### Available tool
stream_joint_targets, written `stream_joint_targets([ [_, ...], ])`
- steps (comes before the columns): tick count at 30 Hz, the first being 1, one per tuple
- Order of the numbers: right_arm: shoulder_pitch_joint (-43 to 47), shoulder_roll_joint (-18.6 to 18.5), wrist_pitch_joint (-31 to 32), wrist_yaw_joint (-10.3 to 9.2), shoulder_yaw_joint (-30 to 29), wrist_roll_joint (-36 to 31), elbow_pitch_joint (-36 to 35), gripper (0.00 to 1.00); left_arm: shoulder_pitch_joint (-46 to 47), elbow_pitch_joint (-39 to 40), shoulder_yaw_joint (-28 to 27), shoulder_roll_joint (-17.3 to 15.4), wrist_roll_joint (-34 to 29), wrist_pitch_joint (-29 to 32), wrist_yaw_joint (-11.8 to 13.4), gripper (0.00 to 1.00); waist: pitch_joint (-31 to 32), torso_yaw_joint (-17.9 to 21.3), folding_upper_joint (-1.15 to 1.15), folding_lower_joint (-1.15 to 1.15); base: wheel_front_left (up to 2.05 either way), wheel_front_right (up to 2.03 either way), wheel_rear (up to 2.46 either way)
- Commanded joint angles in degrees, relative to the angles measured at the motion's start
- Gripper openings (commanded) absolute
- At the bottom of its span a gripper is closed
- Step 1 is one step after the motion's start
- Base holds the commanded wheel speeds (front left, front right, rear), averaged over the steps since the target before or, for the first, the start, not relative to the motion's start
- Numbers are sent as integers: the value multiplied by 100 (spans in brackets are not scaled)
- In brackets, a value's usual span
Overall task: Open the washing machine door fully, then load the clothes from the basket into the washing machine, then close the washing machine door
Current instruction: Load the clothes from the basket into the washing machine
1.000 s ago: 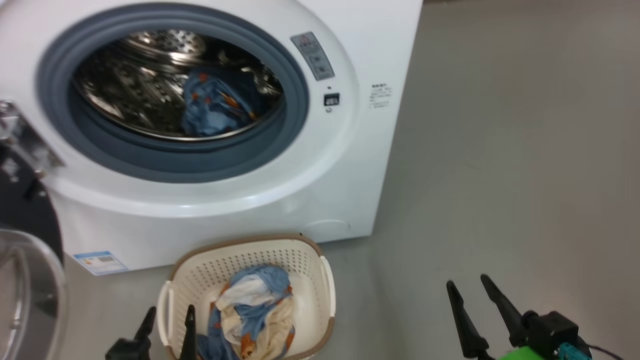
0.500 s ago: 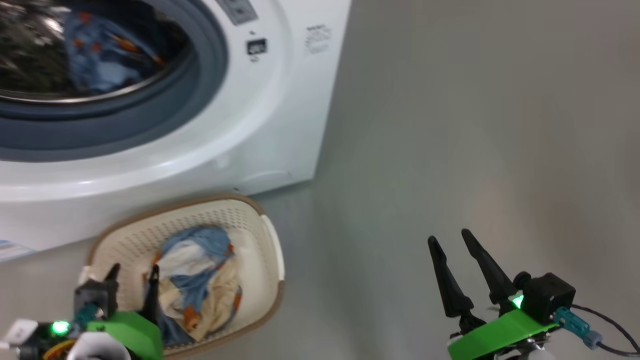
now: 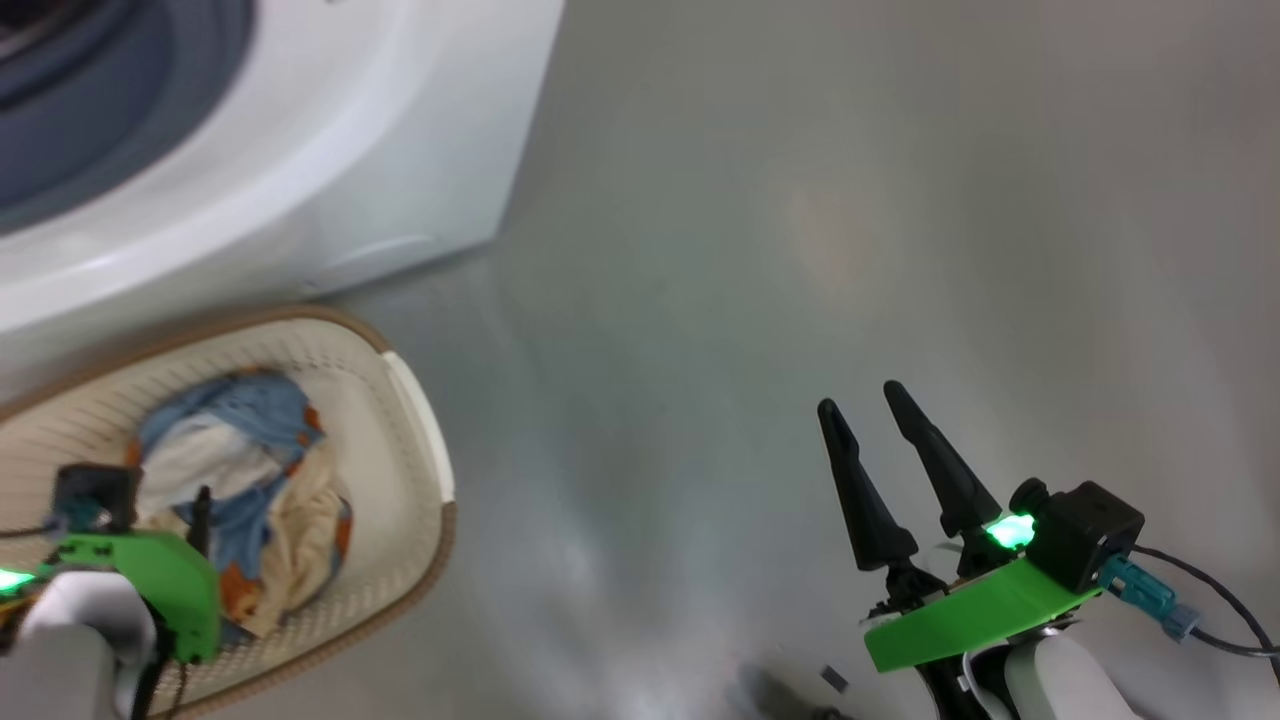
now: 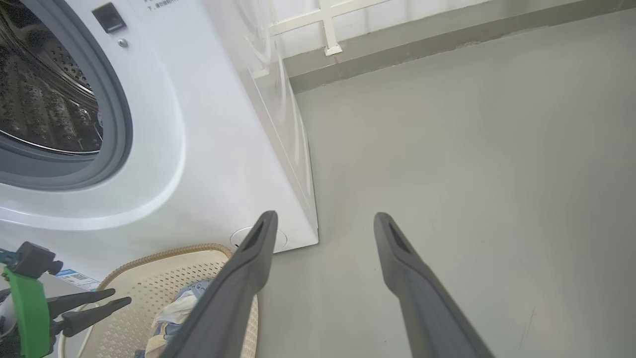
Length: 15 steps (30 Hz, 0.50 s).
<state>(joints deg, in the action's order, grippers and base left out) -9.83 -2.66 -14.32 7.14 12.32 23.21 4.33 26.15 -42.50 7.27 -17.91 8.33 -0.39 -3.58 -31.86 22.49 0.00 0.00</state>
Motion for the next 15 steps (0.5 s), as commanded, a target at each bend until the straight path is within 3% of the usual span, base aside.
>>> stream_joint_targets([
  [1,-72,-22,-68,35,158,113,-154,100,219,-66,-158,-264,-18,35,-27,100,-711,471,0,0,0,0,0],
  [15,-358,-22,-68,35,331,157,-296,100,1138,-1107,-23,-515,-169,-1,166,100,-1426,584,0,0,0,0,0],
])
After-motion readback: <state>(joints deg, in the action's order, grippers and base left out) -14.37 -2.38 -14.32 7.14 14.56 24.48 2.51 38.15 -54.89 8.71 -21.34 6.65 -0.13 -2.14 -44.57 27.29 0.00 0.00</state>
